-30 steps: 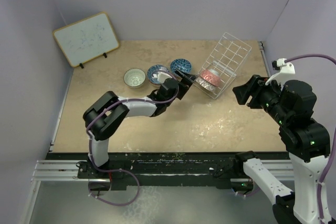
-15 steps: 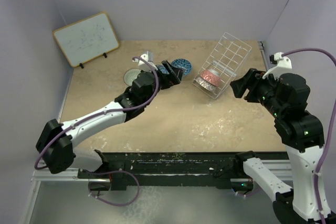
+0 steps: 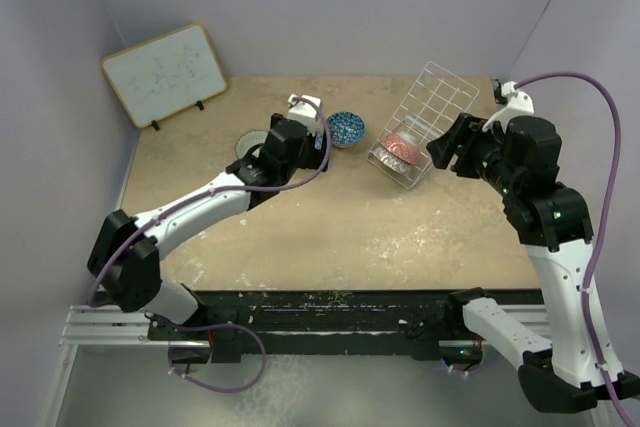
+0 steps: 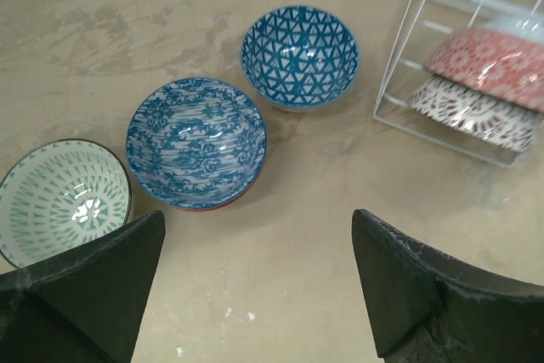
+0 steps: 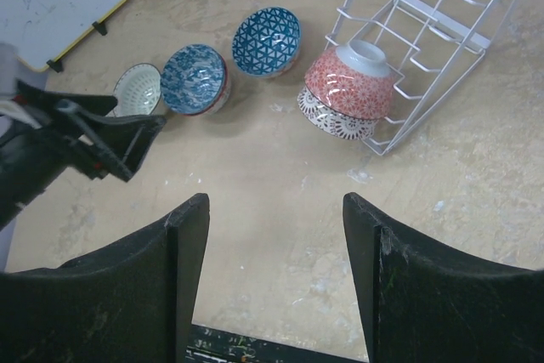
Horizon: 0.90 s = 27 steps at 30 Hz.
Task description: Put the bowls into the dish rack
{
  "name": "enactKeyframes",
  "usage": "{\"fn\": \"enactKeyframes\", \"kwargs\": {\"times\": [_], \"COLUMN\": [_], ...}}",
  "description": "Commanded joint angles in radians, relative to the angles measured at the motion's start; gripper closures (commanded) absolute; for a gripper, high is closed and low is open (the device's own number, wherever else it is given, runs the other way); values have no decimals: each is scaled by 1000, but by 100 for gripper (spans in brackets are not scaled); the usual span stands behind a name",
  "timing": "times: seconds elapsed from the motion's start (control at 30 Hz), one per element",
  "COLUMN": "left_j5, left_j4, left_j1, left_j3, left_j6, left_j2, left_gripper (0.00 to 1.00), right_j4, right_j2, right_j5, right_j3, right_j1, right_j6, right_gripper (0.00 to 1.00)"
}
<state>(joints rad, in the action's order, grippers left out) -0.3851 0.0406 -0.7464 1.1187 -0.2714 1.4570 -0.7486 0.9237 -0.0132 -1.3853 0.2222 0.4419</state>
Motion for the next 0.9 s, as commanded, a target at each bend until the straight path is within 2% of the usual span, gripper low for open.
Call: {"fn": "enactKeyframes", "kwargs": {"times": [0.0, 0.23, 0.33, 0.43, 0.53, 0.67, 0.87], "left_j5": [96, 217, 181, 157, 137, 194, 445], "left_j4": [102, 123, 164, 149, 109, 88, 13], "left_j1": [30, 131, 176, 242, 300, 338, 361], "left_j3": [124, 189, 204, 138, 52, -8, -61], "left_j6": [204, 194, 131, 20, -39, 4, 167], "left_j2": [123, 189, 199, 148, 78, 34, 48], "left_gripper": [10, 19, 21, 21, 27, 31, 26], "right_j4": [60, 68, 72, 76, 76, 82, 96], "right_j2": [-2, -2, -3, -3, -2, 0, 4], "right_j5": [-5, -20, -28, -32, -37, -45, -67], "right_j3": [-18, 3, 8, 17, 21, 24, 36], "right_j1": [3, 3, 3, 3, 3, 3, 3], "right_j6": [-6, -17, -19, -19, -20, -19, -12], "right_gripper": [34, 34, 34, 34, 34, 34, 34]}}
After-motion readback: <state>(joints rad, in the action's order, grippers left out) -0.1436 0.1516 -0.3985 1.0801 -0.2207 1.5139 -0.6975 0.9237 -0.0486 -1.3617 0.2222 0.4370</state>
